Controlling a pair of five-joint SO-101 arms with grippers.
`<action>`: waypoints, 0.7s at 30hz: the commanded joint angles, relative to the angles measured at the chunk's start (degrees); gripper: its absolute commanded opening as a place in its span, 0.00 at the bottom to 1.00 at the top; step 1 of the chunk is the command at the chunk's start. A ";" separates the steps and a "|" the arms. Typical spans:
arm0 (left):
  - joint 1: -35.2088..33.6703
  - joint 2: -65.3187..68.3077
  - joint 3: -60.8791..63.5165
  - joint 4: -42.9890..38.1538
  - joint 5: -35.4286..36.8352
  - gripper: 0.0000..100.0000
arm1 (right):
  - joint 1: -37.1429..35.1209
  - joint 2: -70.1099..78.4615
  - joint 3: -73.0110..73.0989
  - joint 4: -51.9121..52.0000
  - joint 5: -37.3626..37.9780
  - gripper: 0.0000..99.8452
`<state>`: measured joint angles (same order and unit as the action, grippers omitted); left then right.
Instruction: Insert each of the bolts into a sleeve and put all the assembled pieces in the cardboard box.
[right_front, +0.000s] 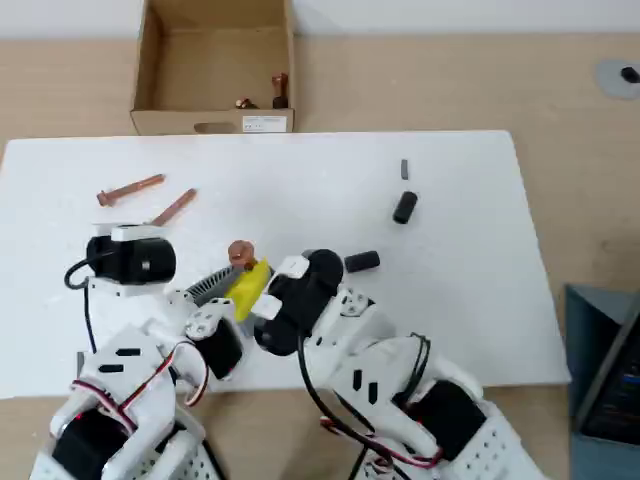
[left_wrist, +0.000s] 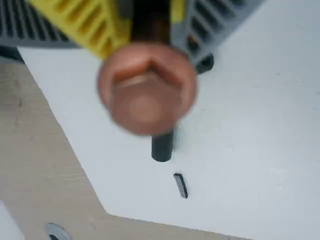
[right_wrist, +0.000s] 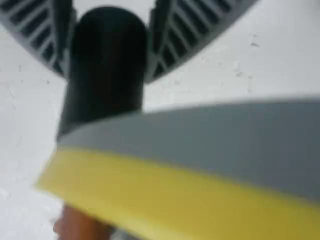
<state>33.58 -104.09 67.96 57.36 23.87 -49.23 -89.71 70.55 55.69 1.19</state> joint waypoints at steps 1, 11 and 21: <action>2.29 -0.13 -0.26 0.18 -1.85 0.02 | -0.66 -0.66 -0.22 -2.46 0.53 0.01; -8.70 -0.13 -0.88 0.00 -11.34 0.19 | -0.66 -0.66 0.04 -2.20 0.53 0.01; -10.37 -0.22 -6.07 0.18 -11.52 0.19 | -0.31 -0.57 0.22 -2.02 0.26 0.01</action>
<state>24.44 -104.18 65.93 57.45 12.97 -49.32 -89.63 70.99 55.08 1.36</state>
